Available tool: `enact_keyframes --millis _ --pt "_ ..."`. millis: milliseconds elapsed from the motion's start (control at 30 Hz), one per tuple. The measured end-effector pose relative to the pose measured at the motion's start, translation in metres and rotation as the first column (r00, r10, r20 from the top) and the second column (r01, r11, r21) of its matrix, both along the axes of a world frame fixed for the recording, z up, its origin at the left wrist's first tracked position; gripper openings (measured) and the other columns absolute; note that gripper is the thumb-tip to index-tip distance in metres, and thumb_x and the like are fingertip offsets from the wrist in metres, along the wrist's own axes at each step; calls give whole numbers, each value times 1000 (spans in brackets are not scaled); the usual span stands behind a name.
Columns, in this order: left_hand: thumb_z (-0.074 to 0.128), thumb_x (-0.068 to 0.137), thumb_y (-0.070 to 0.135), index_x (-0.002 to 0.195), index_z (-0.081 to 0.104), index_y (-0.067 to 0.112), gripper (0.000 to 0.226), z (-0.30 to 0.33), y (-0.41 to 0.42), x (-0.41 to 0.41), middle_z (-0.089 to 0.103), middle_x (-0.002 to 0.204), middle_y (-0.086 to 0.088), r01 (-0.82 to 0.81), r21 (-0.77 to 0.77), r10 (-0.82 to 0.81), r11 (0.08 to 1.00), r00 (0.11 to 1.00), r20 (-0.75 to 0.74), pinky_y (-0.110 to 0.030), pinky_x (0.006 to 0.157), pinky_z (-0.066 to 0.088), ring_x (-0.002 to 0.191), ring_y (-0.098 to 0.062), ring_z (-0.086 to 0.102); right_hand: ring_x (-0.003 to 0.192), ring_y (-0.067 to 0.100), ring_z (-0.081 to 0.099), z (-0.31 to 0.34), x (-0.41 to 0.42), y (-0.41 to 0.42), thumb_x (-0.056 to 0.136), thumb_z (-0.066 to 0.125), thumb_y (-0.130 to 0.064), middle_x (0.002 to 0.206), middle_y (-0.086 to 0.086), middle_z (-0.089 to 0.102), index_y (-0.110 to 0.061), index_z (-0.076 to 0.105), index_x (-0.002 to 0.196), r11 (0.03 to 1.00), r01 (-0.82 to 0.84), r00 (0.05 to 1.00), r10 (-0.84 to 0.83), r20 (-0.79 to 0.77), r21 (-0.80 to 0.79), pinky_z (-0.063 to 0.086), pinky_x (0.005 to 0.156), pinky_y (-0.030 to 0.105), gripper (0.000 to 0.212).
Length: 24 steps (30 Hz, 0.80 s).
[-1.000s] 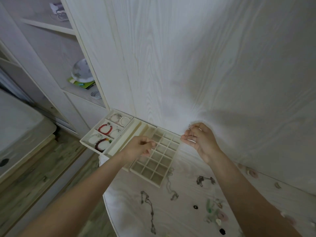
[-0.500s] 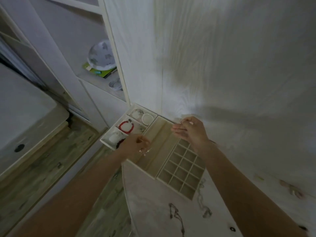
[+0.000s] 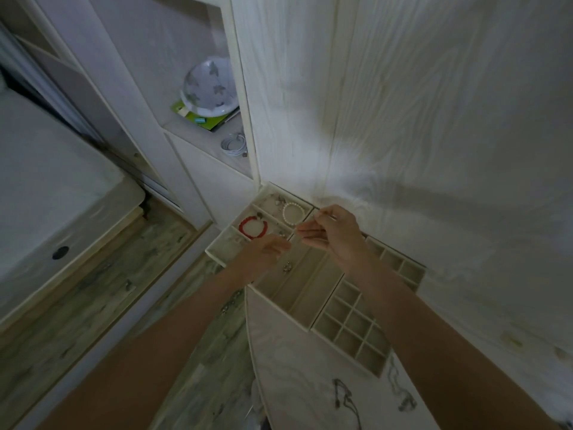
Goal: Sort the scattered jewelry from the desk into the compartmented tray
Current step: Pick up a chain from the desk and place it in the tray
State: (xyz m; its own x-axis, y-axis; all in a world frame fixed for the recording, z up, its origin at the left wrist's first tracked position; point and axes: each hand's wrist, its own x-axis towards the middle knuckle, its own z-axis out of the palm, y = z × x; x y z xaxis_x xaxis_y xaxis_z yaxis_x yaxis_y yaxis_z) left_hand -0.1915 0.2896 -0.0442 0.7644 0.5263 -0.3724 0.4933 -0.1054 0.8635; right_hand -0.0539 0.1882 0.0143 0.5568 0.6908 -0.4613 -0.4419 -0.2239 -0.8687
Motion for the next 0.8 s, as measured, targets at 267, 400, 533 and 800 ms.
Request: enact_keyframes --millis 267,400,533,800 --pt "62 86 2 80 65 18 18 12 -12 8 66 80 0 18 33 -20 999 998 54 -33 83 53 82 -17 65 69 22 69 19 -2 1 98 42 -4 78 13 69 -10 49 90 997 23 998 -27 53 73 58 62 26 13" --pt "60 87 1 75 62 16 19 10 -10 -9 66 74 -1 16 65 -16 998 1000 -13 -30 82 53 73 -14 65 78 27 69 15 7 -8 99 41 -5 85 18 68 -12 48 92 995 65 997 -69 47 73 58 72 32 13" --pt "58 87 -6 76 59 10 19 7 -12 -20 64 76 -2 -7 11 7 1000 999 -42 -9 66 50 61 6 63 72 23 70 8 4 -14 99 40 -4 82 16 68 -11 48 91 997 64 997 -66 47 37 59 66 29 14" --pt "62 86 2 91 67 6 7 -7 -8 -21 61 90 0 152 184 -108 971 967 -230 -7 70 47 82 -9 58 67 18 69 -17 -4 -6 99 43 -5 74 9 69 -7 51 85 997 -3 990 13 141 -77 59 64 26 16"
